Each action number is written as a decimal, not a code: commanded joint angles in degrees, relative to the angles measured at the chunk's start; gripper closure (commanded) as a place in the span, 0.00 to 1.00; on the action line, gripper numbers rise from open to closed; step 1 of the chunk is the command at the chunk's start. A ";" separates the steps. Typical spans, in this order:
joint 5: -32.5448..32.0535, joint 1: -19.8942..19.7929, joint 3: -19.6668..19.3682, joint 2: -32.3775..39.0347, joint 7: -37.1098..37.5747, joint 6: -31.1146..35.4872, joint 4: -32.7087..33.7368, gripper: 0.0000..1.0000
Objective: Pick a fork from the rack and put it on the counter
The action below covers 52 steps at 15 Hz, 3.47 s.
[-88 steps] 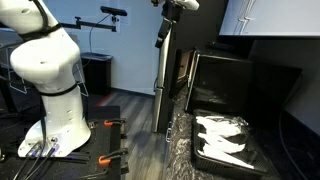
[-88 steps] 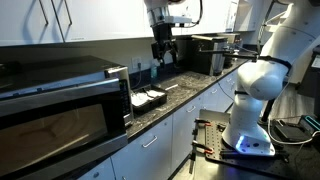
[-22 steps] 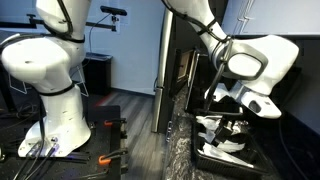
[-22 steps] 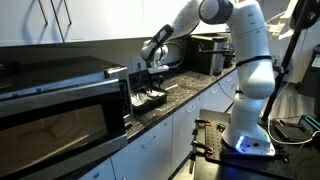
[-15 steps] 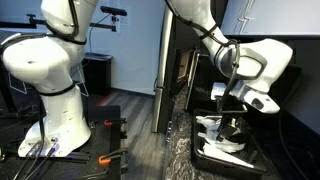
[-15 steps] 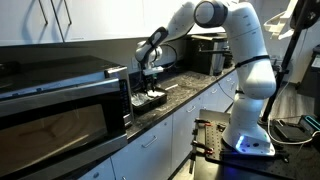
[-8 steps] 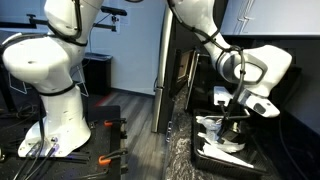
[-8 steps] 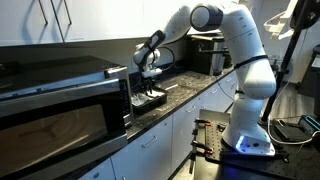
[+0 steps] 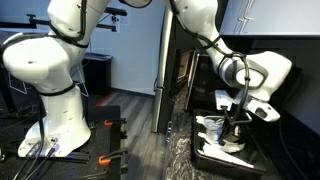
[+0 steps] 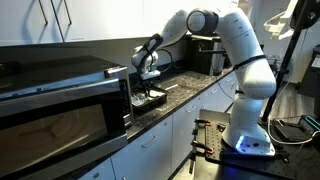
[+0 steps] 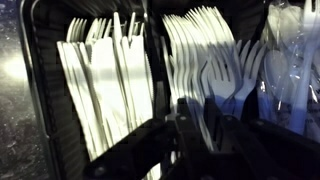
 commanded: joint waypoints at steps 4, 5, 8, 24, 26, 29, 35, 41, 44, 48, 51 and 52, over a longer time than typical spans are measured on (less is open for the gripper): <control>-0.34 -0.10 0.41 2.69 -1.11 -0.54 3.72 0.69; -0.34 -0.11 0.41 3.01 -1.09 -0.54 3.96 0.69; -0.23 -0.18 0.49 3.98 -1.09 -0.71 4.86 0.68; -0.95 0.37 0.30 3.56 -0.73 -0.38 4.99 0.98; -1.57 0.93 -0.01 2.17 -0.10 -0.37 3.81 0.98; -3.25 2.11 -0.58 -0.12 1.12 -0.86 1.85 0.98; -6.33 3.74 -1.14 -3.96 3.04 -0.98 -1.15 0.98; -7.01 3.44 -1.37 -4.59 4.18 -1.50 -1.66 0.98; -7.55 3.49 -1.64 -4.42 4.04 -1.01 -1.91 0.95; -7.64 3.41 -1.71 -4.59 4.08 -1.14 -1.97 0.98; -7.66 3.50 -1.73 -4.74 4.27 -1.24 -1.88 0.98; -7.66 3.45 -1.74 -4.78 4.21 -1.29 -1.89 0.98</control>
